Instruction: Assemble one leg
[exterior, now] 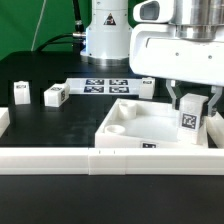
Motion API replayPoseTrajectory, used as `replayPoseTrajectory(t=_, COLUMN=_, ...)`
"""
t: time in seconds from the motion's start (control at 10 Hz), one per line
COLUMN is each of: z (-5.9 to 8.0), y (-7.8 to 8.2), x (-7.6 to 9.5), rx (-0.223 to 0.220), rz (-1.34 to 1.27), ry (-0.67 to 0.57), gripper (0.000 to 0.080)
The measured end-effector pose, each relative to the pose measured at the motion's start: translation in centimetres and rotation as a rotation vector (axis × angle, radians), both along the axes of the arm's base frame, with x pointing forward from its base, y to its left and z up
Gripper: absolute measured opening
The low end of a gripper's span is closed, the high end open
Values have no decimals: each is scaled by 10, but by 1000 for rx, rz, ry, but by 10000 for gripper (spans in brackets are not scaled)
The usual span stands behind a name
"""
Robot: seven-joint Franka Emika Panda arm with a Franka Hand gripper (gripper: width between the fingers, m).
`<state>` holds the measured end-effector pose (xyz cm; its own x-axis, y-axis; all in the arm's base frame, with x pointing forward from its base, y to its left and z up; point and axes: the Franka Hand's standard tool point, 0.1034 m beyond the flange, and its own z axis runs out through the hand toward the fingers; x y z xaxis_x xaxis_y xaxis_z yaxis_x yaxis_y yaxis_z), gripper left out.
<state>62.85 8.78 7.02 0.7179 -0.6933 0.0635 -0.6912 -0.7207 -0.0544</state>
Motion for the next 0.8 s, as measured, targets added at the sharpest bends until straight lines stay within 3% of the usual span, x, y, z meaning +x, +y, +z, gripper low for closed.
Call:
replayPoseTrajectory(t=0.3, z=0, y=-3, x=-1, rx=-7, rz=-9, ry=1, gripper=313)
replayPoseTrajectory(t=0.5, z=-1, y=-3, x=-1, rx=-7, rz=-9, ry=2, gripper=624)
replayPoseTrajectory(t=0.8, z=-1, y=-3, x=-1, rx=-7, rz=-9, ry=2, gripper=648)
